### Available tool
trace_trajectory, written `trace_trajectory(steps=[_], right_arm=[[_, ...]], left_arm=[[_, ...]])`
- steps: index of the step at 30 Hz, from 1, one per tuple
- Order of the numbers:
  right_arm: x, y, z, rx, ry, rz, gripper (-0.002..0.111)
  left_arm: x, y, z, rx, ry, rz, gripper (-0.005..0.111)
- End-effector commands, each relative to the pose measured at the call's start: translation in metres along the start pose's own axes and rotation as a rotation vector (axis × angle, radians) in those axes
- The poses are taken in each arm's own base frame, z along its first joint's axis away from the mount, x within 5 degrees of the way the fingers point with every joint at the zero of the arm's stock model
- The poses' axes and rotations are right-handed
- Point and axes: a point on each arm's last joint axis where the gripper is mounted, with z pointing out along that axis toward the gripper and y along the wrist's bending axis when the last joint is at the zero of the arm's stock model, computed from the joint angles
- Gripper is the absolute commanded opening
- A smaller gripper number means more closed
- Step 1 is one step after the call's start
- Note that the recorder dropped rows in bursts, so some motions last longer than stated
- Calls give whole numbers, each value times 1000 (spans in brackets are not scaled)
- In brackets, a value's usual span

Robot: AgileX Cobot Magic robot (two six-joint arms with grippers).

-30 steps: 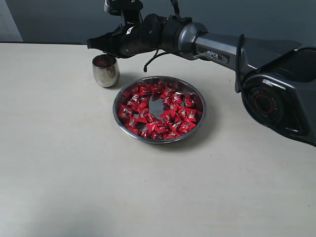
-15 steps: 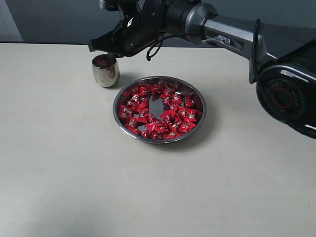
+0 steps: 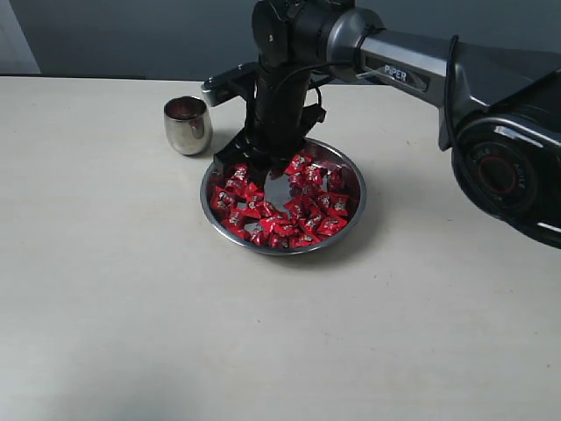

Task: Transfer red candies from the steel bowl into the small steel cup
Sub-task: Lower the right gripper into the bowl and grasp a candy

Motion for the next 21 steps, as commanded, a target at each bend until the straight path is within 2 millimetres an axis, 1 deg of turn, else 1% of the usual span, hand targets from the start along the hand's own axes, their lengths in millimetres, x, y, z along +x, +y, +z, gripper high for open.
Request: trace_trajectory(steps=[1, 2, 7, 9, 11, 12, 18, 19, 21], right_arm=[[1, 2, 22, -32, 29, -6, 38], [2, 3, 28, -46, 35, 1, 38], [1, 5, 31, -69, 26, 11, 38], [2, 5, 31, -70, 33, 10, 34], [3, 5, 34, -74, 55, 10, 25], [4, 5, 35, -74, 58, 10, 23], [4, 5, 36, -74, 59, 10, 22], [4, 5, 36, -72, 59, 9, 19], [4, 5, 34, -70, 55, 8, 5]], left_arm=[[-1, 0, 0, -1, -12, -4, 0], [-1, 0, 0, -1, -12, -4, 0], [-1, 0, 0, -1, -12, -4, 0], [-1, 0, 0, -1, -12, -4, 0], [-1, 0, 0, -1, -12, -4, 0], [-1, 0, 0, -1, -12, -4, 0], [-1, 0, 0, -1, -12, -4, 0], [-1, 0, 0, -1, -12, -4, 0], [-1, 0, 0, -1, -12, -4, 0]])
